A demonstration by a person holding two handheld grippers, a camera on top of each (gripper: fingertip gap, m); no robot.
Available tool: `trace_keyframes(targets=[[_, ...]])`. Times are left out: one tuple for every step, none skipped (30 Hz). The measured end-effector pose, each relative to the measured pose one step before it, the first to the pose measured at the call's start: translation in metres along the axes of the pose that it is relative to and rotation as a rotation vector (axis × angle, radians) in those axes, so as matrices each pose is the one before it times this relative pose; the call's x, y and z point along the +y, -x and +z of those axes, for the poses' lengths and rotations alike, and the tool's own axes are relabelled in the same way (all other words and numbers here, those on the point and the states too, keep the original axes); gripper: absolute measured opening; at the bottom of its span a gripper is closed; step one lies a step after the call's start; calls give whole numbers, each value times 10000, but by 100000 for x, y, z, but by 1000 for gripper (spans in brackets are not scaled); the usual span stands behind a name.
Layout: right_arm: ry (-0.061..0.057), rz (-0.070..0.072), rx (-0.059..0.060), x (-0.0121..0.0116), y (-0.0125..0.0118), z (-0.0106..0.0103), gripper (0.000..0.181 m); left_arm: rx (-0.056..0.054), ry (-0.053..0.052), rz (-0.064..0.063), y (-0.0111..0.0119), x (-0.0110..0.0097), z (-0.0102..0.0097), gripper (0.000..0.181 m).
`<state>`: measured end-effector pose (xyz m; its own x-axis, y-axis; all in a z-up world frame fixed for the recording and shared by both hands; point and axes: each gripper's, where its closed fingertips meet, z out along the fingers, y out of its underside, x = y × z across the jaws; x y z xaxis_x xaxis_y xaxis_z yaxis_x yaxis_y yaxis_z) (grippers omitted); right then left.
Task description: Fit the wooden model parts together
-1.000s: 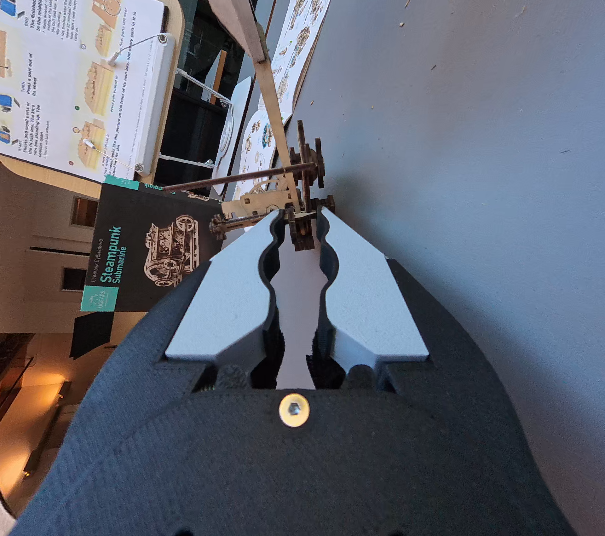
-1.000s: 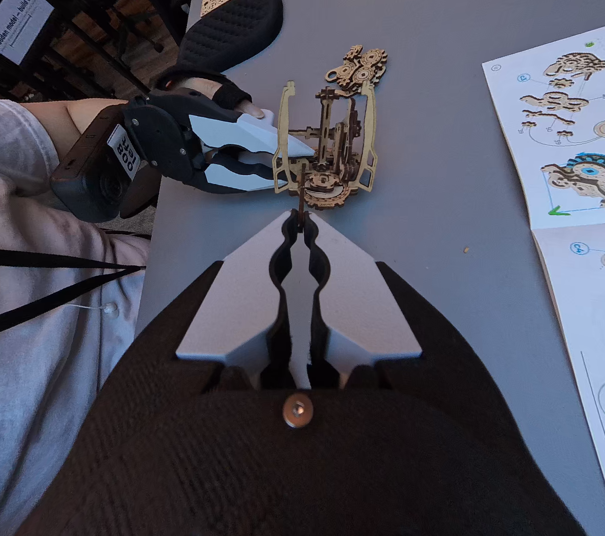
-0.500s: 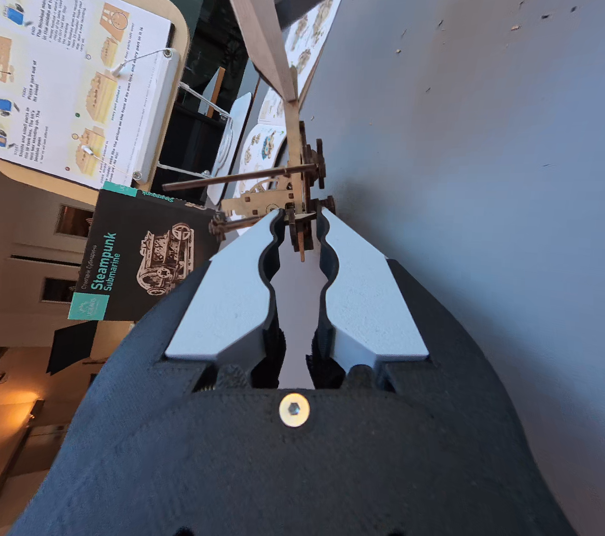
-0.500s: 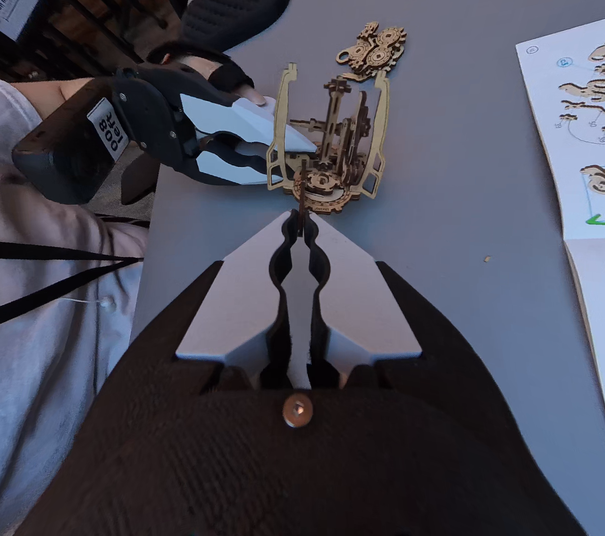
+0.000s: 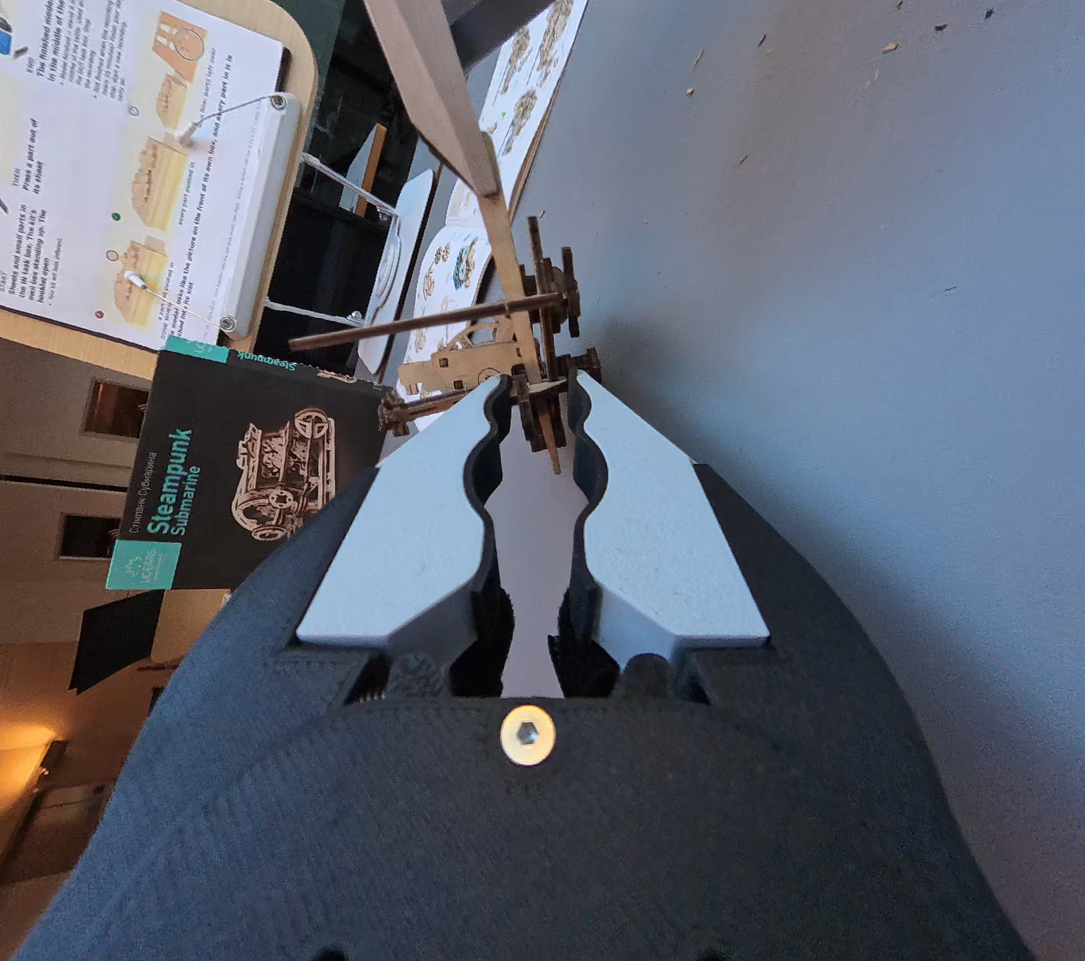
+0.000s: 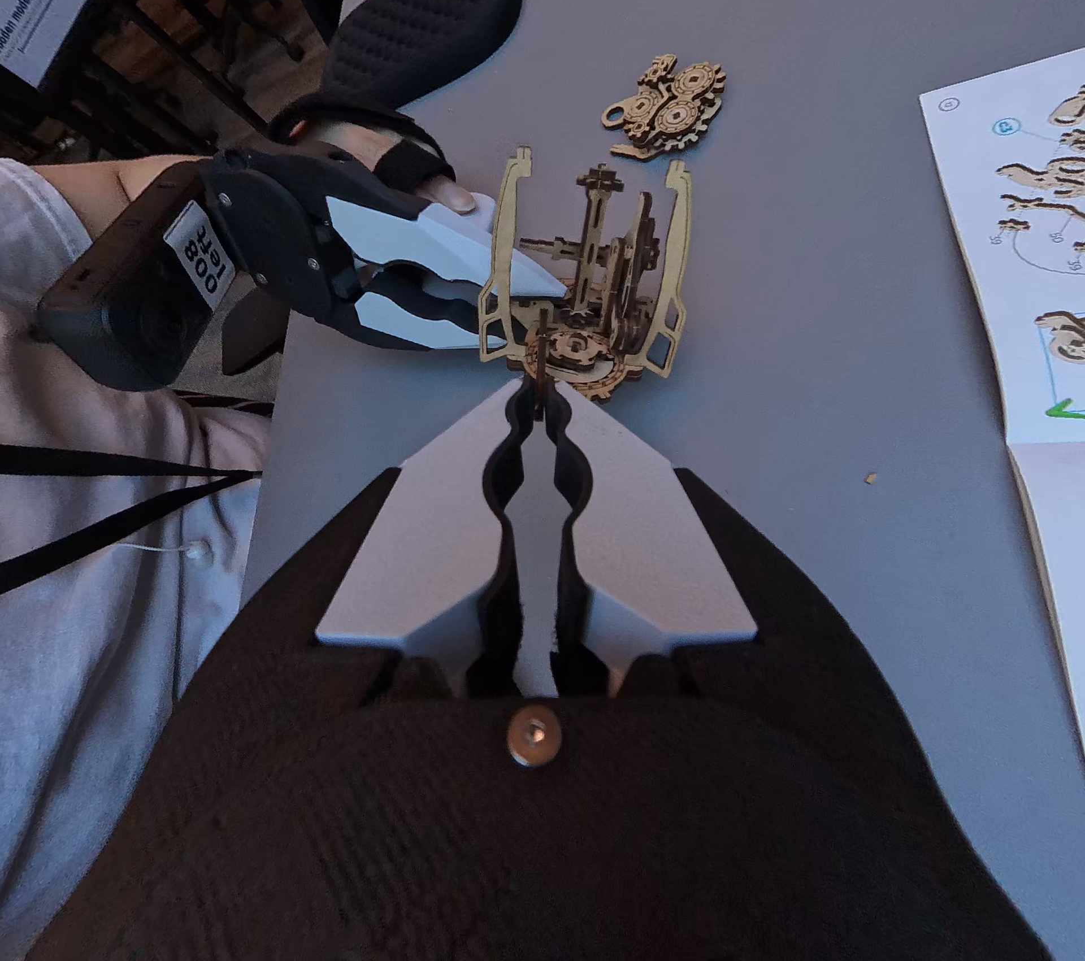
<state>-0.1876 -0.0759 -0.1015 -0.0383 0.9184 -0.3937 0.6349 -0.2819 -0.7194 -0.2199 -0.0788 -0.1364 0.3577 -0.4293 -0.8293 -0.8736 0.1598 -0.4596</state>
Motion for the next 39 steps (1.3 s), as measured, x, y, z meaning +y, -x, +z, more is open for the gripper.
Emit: trace_keyframes(targets=[[90, -82, -44, 70, 124, -155, 1, -68, -275, -70, 139, -314, -218, 18], [-57, 29, -163, -82, 295, -431, 1, -97, -354, -90, 167, -532, -259, 18], [-98, 57, -101, -87, 209, -331, 1, -45, -130, -46, 84, -289, -68, 18], [8, -1, 50, 104, -19, -16, 1, 32, 136, 37, -95, 112, 151, 18], [182, -66, 123, 351, -128, 202, 1, 80, 209, 120, -203, 303, 203, 18], [213, -41, 127, 357, -180, 83, 2, 15, 270, 117, -89, 502, 121, 18], [-106, 4, 98, -79, -203, -256, 1, -22, 171, 8, 45, 433, 4, 18], [-250, 114, -38, -305, -64, -418, 1, -8, -19, -139, 138, 106, -60, 18], [-214, 68, -67, -294, 6, -216, 1, 6, -157, -210, 149, -232, -99, 18], [2, 17, -87, -7, 119, 91, 1, -2, -11, -120, 108, -82, -3, 18], [18, -52, 52, -24, -63, 103, 1, -3, 72, 24, -12, 93, 68, 18], [-17, -33, 44, -109, -72, 60, 1, -43, 42, 96, 2, 42, -12, 17], [-75, 11, -52, -217, 72, -23, 1, -95, -32, 66, 112, -47, -92, 17], [-51, -22, -60, -166, 121, -74, 1, -13, -118, -37, 39, -124, -92, 17], [-36, 9, -38, -96, 53, -85, 1, 61, -81, -96, -39, -103, -54, 17], [-71, 53, -5, -95, -36, -16, 1, 44, -7, -22, -43, -67, -11, 17], [-24, 78, -44, -5, -7, -6, 1, 10, -19, 85, -64, -70, -16, 17], [60, 74, -66, 125, -20, -21, 1, -7, -41, 128, -91, -122, -26, 17], [-86, 73, -83, -111, -14, -44, 1, 36, -60, 95, -146, -148, -4, 17], [-94, 113, -157, -157, 124, 10, 1, 81, -49, 55, -184, -123, 18, 17], [124, 46, -30, 149, -29, 12, 1, 62, -30, 55, -140, -90, 8, 16], [126, 23, -24, 172, -48, -35, 1, 32, -72, 49, -107, -117, -25, 16], [-39, 24, -53, -16, 46, -47, 1, 6, -57, 15, -30, -73, -26, 17], [115, 15, -17, 187, 16, 1, 1, -16, -8, -41, 52, 33, 0, 17], [192, -58, 11, 272, 35, -24, 1, -17, -66, -101, 103, -21, -22, 17], [3, -81, 6, -29, 92, -120, 1, -22, -129, -136, 101, -102, -23, 17], [-26, -39, 11, -100, 53, -207, 1, -20, -17, -113, 65, 67, 11, 17], [-81, -57, 77, -141, -82, -245, 1, -65, 150, -82, 125, 314, 49, 17], [-50, 3, 56, -33, -123, -184, 1, -95, 166, -97, 169, 346, 53, 18], [-32, 43, 11, 37, -116, -102, 1, -30, 60, -146, 99, 166, 22, 18], [-28, 51, -55, 39, -24, 44, 1, 34, 40, -180, 42, 82, 9, 18], [-26, -3, 13, 3, -92, 55, 1, 1, 52, -165, 101, 112, 42, 22], [-22, -32, 33, -52, -84, 49, 1, -39, 29, -138, 152, 70, 38, 25], [24, -31, 0, -45, 14, 27, 1, -41, 7, -138, 156, 50, 29, 29], [71, -96, 39, 3, -17, 36, 1, 19, -15, -118, 30, 32, 36, 32], [92, -63, 31, 42, -21, 50, 1, 50, 24, -37, -62, 79, 50, 32], [75, -23, 4, 48, -16, 82, 1, -7, 101, 25, -6, 190, 50, 31], [117, -23, 19, 115, -92, 106, 2, 64, 91, 23, -120, 171, 31, 29], [131, 8, -27, 134, -69, 117, 2, 92, 90, -11, -164, 157, 2, 28]])
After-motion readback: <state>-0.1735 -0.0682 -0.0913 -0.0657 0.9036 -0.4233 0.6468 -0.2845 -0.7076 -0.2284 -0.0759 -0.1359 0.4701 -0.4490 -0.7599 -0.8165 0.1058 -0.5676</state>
